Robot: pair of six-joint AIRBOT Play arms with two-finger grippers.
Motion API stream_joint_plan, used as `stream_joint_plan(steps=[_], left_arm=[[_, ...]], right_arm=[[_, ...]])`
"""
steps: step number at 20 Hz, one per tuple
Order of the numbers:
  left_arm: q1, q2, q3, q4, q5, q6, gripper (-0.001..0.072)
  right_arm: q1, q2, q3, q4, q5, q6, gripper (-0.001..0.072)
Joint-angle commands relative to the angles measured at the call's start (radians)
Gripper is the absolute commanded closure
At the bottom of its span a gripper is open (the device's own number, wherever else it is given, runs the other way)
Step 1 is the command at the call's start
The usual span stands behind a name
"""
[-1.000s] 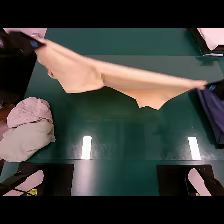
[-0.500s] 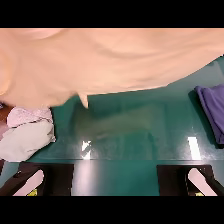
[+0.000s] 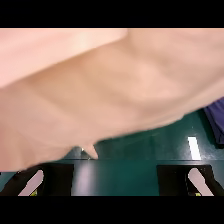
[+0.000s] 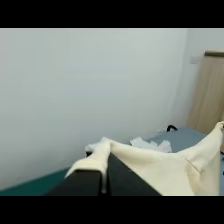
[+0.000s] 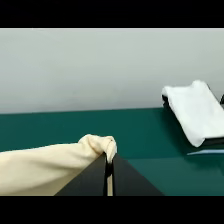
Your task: Fold the shirts.
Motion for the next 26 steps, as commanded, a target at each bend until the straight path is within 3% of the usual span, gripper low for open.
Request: stream_joint_plan(steps=[1,6,9,14,19,23,26], left_arm=[[0.001,-0.045,-0.219,0.01,-0.08,-0.013,0.0683],[-0.126,-0.264,-0.477,0.177,-0.128,0.015,0.0682],[-0.179,-0.465,-0.488,0.265,-0.079,0.038,0.0682],[-0.164,-0.713,-0.486,0.252,0.215,0.098,0.0682],[-0.164,-0.784,-0.458,0.259,0.35,0.188,0.0682],[-0.164,-0.78,-0.458,0.281,0.26,0.247,0.0682],[-0.164,-0.781,-0.459,0.483,0.112,0.216,0.0683]], right_arm=[[0.095,-0.092,-0.032,-0.061,0.099,0.01,0.0702],[0.363,-0.406,-0.032,-0.325,0.215,0.086,0.0701],[0.426,-0.595,-0.032,-0.373,0.21,0.086,0.0701],[0.43,-0.816,-0.032,-0.372,0.016,0.087,0.0701],[0.43,-0.874,-0.031,-0.364,-0.177,0.093,0.0701],[0.43,-0.872,-0.031,-0.369,-0.134,0.093,0.0701],[0.443,-0.873,-0.032,-0.377,-0.039,0.093,0.0701]])
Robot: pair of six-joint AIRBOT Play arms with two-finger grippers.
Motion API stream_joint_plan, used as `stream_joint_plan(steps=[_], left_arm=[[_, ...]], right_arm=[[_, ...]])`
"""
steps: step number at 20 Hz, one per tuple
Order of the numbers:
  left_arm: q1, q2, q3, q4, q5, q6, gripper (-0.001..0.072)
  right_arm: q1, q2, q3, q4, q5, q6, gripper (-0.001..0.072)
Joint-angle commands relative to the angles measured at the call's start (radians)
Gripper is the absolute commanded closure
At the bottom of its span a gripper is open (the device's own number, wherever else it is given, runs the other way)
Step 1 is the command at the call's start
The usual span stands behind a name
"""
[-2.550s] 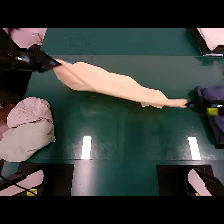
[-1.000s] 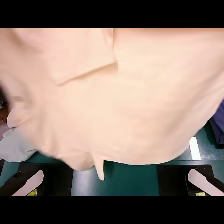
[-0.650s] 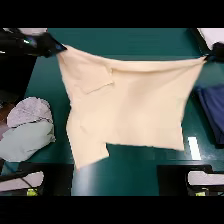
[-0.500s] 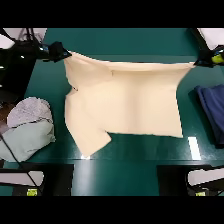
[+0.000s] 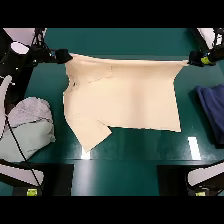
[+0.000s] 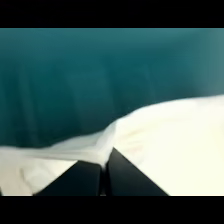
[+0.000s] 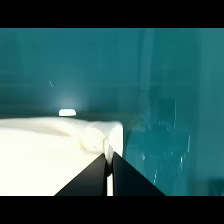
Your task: Fold the shirts.
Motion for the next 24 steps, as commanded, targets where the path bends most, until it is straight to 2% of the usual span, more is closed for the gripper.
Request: stream_joint_plan(steps=[1,3,5,11,14,15,16,17,18,19,20,24], left_arm=[[0.0,-0.004,-0.002,0.226,-0.155,-0.031,0.0682],[0.0,-0.005,-0.015,0.317,-0.218,-0.054,0.0682],[0.0,-0.006,-0.034,0.326,-0.241,-0.052,0.0682],[0.0,-0.006,-0.053,0.326,-0.248,-0.062,0.0682],[0.0,-0.006,-0.053,0.33,-0.278,-0.139,0.068],[0.0,-0.006,-0.053,0.333,-0.289,-0.142,0.0552],[0.0,-0.006,-0.053,0.338,-0.305,-0.154,0.0268],[0.0,-0.006,-0.053,0.348,-0.312,-0.163,0.0116],[0.0,-0.006,-0.053,0.368,-0.32,-0.174,0.0153],[0.0,-0.006,-0.053,0.395,-0.326,-0.193,0.0151],[0.002,-0.003,-0.051,0.43,-0.341,-0.222,0.0151],[0.083,0.055,-0.065,0.452,-0.483,-0.27,0.0152]], right_arm=[[0.014,-0.004,0.0,-0.005,0.08,0.001,0.0701],[0.015,-0.003,-0.009,-0.004,0.11,0.002,0.0701],[0.016,0.011,-0.075,-0.004,0.122,0.002,0.0702],[0.043,0.072,-0.343,0.002,0.005,0.009,0.0699],[0.087,0.076,-0.4,0.008,-0.023,0.009,0.0698],[0.098,0.076,-0.407,0.007,-0.029,0.009,0.0698],[0.101,0.076,-0.406,0.008,-0.03,0.009,0.0697],[0.101,0.079,-0.406,0.013,-0.032,0.011,0.0696],[0.1,0.08,-0.406,0.032,-0.024,0.016,0.0687],[0.093,0.081,-0.406,0.059,-0.01,0.016,0.0551],[0.081,0.082,-0.404,0.088,0.016,0.016,0.0332],[0.011,0.15,-0.406,0.111,0.149,-0.028,0.032]])
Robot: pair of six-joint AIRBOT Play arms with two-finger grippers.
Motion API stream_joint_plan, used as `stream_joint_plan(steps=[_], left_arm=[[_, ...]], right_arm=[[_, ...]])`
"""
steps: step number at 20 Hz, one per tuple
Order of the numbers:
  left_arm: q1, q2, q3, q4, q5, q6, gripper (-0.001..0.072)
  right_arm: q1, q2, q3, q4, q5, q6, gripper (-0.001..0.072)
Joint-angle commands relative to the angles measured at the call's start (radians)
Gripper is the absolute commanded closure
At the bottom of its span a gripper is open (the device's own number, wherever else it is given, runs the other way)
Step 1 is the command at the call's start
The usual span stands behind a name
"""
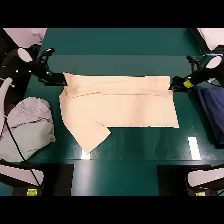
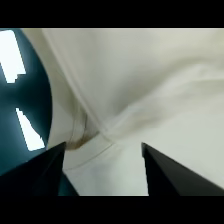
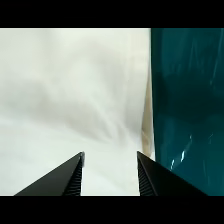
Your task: Fold the shirts.
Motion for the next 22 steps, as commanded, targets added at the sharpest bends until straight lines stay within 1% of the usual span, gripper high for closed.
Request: stream_joint_plan(steps=[1,4,6,8,11,14,15,17,22], left_arm=[[0.068,0.077,-0.053,0.021,-0.113,-0.056,0.0152],[0.081,0.263,-0.303,-0.046,-0.101,-0.062,0.0152],[0.066,0.396,-0.505,-0.135,-0.058,-0.063,0.0152],[0.042,0.517,-0.693,-0.19,0.002,-0.075,0.0152],[-0.002,0.613,-0.893,-0.209,0.061,-0.117,0.0152],[-0.049,0.617,-0.996,-0.286,0.107,-0.115,0.0152],[-0.066,0.617,-1.013,-0.292,0.141,-0.117,0.0152],[-0.094,0.617,-1.029,-0.292,0.198,-0.153,0.0152],[-0.108,0.617,-1.029,-0.292,0.227,-0.171,0.0152]], right_arm=[[-0.055,0.067,-0.003,0.031,0.123,-0.055,0.0321],[-0.086,0.147,-0.003,0.031,0.2,-0.097,0.0322],[-0.089,0.188,-0.003,0.03,0.201,-0.105,0.0322],[-0.088,0.221,-0.003,0.031,0.184,-0.105,0.0322],[-0.088,0.24,-0.003,0.031,0.187,-0.109,0.0322],[-0.088,0.24,-0.003,0.031,0.191,-0.112,0.0322],[-0.088,0.24,-0.003,0.031,0.192,-0.112,0.0322],[-0.088,0.24,-0.003,0.031,0.192,-0.112,0.0322],[-0.088,0.24,-0.003,0.031,0.192,-0.112,0.0322]])
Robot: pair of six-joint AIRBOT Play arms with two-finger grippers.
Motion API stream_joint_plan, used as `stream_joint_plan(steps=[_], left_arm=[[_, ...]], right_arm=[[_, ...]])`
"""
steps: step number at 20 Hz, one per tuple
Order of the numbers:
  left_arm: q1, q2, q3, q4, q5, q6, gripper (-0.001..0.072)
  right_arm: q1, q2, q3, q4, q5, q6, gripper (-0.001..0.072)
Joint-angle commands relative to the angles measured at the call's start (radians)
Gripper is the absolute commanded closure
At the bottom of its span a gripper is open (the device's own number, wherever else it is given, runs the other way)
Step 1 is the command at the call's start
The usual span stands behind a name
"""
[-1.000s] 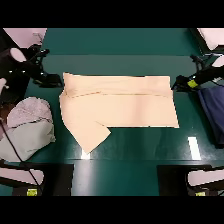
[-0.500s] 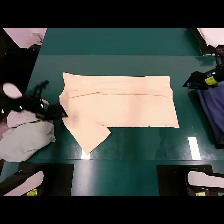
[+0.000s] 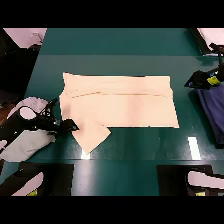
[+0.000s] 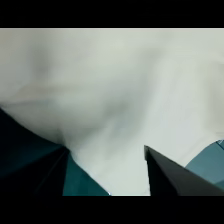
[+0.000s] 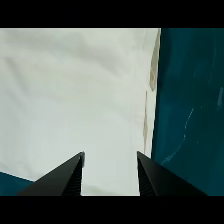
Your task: Fold the shirts.
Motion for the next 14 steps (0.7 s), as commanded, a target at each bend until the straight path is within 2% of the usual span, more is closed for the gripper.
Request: stream_joint_plan(steps=[1,2,3,4,5,6,8,14], left_arm=[[-0.011,0.003,-0.013,-0.003,0.044,-0.023,0.0152],[-0.011,0.003,-0.013,-0.003,0.06,-0.042,0.0155],[-0.011,0.003,-0.013,-0.01,0.078,-0.055,0.0302],[-0.011,0.003,-0.013,-0.027,0.095,-0.055,0.0512],[-0.011,0.003,-0.012,-0.041,0.107,-0.054,0.0655],[-0.011,0.003,-0.012,-0.049,0.114,-0.051,0.0682],[-0.011,0.003,-0.005,-0.051,0.107,-0.042,0.0682],[-0.011,0.003,0.07,-0.072,0.06,0.02,0.0682]], right_arm=[[0.0,0.001,0.0,0.0,0.0,0.0,0.0324],[0.0,0.001,0.0,0.001,0.001,0.0,0.0343],[0.0,0.001,0.0,0.0,0.002,0.0,0.0343],[-0.001,0.001,0.0,0.0,0.012,-0.003,0.0343],[-0.003,0.001,0.0,-0.002,0.027,-0.012,0.0343],[-0.013,0.002,-0.003,-0.002,0.045,-0.018,0.0343],[-0.043,0.03,-0.072,-0.002,0.038,-0.019,0.0343],[-0.251,0.102,-0.471,0.002,0.013,-0.086,0.0342]])
